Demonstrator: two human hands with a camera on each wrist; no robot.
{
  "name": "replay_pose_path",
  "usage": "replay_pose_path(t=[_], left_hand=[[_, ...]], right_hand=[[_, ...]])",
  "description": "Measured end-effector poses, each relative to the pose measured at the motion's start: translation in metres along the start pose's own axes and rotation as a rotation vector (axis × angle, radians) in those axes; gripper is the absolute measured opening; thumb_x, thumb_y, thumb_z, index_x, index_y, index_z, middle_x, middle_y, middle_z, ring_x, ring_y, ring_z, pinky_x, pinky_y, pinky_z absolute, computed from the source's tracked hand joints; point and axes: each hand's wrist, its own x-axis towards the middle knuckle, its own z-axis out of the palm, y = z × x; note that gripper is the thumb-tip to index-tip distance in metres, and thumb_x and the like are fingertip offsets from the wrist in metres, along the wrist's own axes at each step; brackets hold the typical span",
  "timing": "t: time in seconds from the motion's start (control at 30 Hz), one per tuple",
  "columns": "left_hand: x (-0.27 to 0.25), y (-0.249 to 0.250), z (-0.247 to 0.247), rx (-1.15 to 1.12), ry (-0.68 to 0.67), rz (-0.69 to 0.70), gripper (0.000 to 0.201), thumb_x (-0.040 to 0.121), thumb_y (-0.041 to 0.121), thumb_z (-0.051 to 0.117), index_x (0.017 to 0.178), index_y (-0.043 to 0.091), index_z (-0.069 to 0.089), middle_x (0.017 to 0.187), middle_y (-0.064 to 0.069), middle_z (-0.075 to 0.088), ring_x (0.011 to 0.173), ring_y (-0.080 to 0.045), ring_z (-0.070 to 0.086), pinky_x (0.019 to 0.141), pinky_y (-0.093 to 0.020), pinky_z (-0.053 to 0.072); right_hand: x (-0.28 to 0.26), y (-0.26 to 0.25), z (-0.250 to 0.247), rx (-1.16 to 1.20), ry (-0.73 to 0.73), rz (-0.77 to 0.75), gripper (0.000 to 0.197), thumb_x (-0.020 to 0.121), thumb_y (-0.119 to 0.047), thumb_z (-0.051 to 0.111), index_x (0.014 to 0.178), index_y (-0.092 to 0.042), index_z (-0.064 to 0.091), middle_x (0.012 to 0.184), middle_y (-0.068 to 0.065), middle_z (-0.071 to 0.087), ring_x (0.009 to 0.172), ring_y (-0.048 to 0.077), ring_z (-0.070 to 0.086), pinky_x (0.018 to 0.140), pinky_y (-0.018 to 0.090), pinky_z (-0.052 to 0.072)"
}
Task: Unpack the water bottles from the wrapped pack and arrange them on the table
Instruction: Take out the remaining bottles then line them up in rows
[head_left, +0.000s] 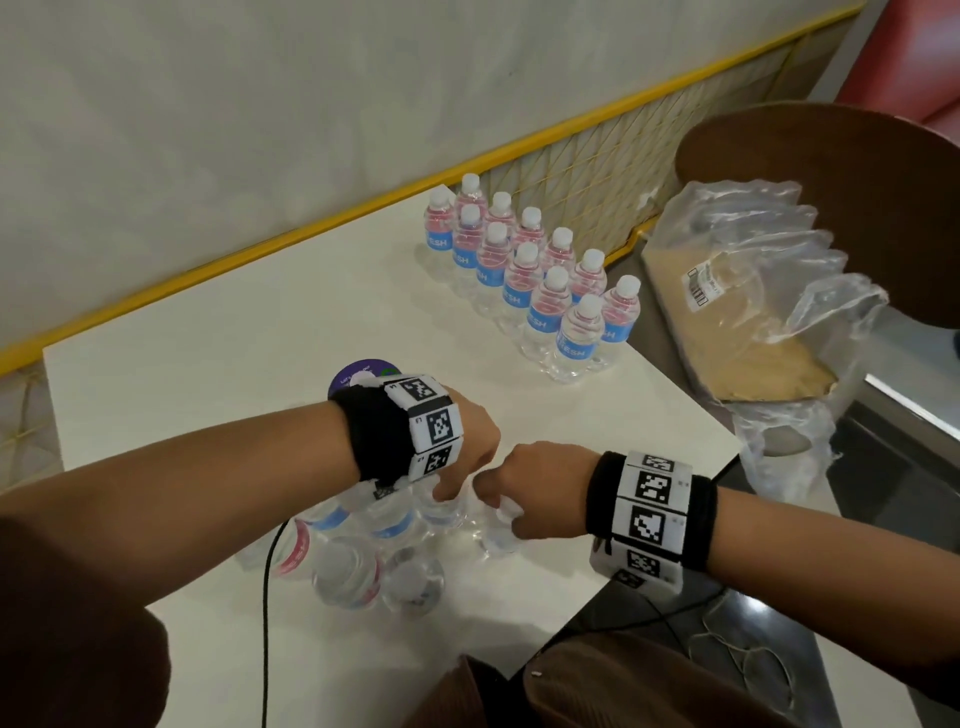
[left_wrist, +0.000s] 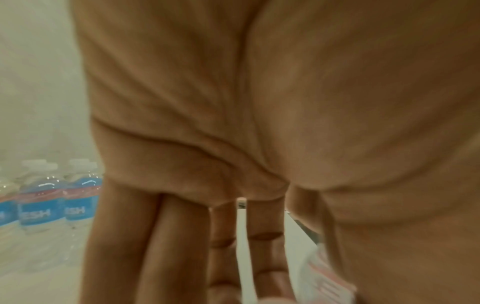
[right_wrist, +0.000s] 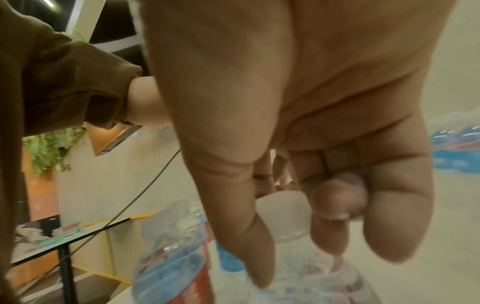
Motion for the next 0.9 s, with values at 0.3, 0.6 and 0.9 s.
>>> replay_pose_path(t=[0.3, 0.6, 0.9], left_hand=[[0.029, -0.034, -0.032, -0.297, 0.275, -0.063, 0.026, 0.076, 0.018, 0.070, 0.098, 0.006, 0.065, 0.078, -0.002, 0.057, 0.070, -0.020, 0.052, 0.050, -0.022, 0.036], [0.061, -0.136, -0.055, -0.491, 0.465, -0.349, 0.021, 0.079, 0.019, 0.071, 0.095, 0.008, 0.064, 0.096, -0.010, 0.061, 0.082, -0.024, 0.055, 0.070, -0.030, 0.044], [0.078, -0.226, -0.053, -0.578, 0.670, -0.493, 0.036, 0.076, 0.016, 0.075, 0.110, 0.007, 0.065, 0.114, -0.013, 0.066, 0.106, -0.031, 0.061, 0.081, -0.032, 0.047]], right_hand=[[0.026, 0.076, -0.033, -0.012, 0.084, 0.191, 0.029, 0.086, -0.015, 0.053, 0.114, -0.019, 0.052, 0.083, 0.001, 0.046, 0.077, 0.023, 0.048, 0.066, 0.029, 0.038], [0.102, 0.123, -0.091, -0.063, 0.216, 0.215, 0.031, 0.089, -0.012, 0.053, 0.120, -0.019, 0.054, 0.111, 0.011, 0.059, 0.102, 0.027, 0.055, 0.072, 0.029, 0.037], [0.182, 0.144, -0.143, -0.102, 0.285, 0.231, 0.037, 0.091, -0.006, 0.050, 0.125, -0.019, 0.055, 0.121, 0.015, 0.054, 0.108, 0.032, 0.056, 0.084, 0.034, 0.045]])
